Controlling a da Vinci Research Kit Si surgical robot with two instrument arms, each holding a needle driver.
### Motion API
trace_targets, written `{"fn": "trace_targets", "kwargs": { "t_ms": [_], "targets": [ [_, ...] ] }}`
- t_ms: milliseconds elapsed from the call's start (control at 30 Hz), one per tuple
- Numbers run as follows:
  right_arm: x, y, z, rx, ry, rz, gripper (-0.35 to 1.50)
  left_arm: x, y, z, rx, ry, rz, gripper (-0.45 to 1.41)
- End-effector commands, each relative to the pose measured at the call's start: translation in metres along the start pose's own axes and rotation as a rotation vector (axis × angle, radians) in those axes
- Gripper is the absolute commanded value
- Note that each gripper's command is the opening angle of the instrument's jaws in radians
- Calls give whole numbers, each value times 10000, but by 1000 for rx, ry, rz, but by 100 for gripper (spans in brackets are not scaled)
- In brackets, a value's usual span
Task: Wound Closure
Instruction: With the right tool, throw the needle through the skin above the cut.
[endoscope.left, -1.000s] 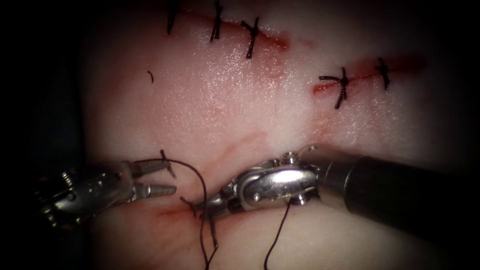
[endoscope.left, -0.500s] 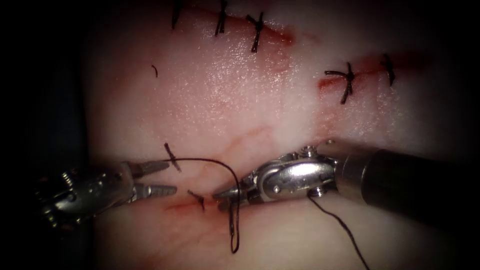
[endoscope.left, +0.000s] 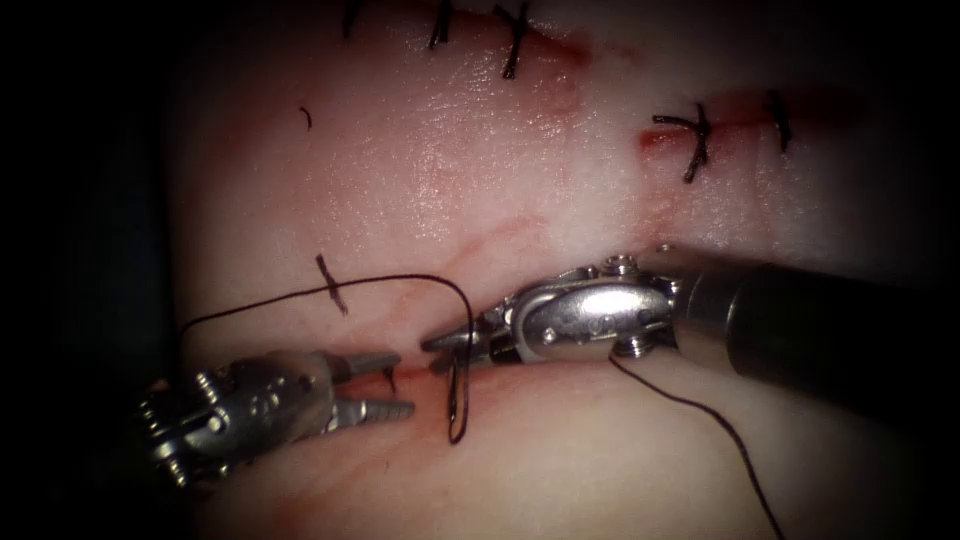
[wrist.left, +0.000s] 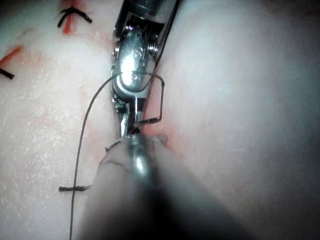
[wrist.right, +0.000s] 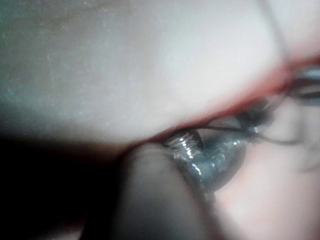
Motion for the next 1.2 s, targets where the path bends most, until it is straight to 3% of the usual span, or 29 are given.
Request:
{"fn": "trace_targets", "kwargs": {
  "t_ms": [33,367,1200],
  "targets": [
    [2,22,1,-47,16,26,-35,2,5,20,-19,-18,6,34],
    [3,53,-6,-143,100,134,-35,-11,22,64,-68,-65,60,38],
    [16,123,-21,-255,188,273,-35,-23,17,64,-106,-98,72,41]
  ]
}}
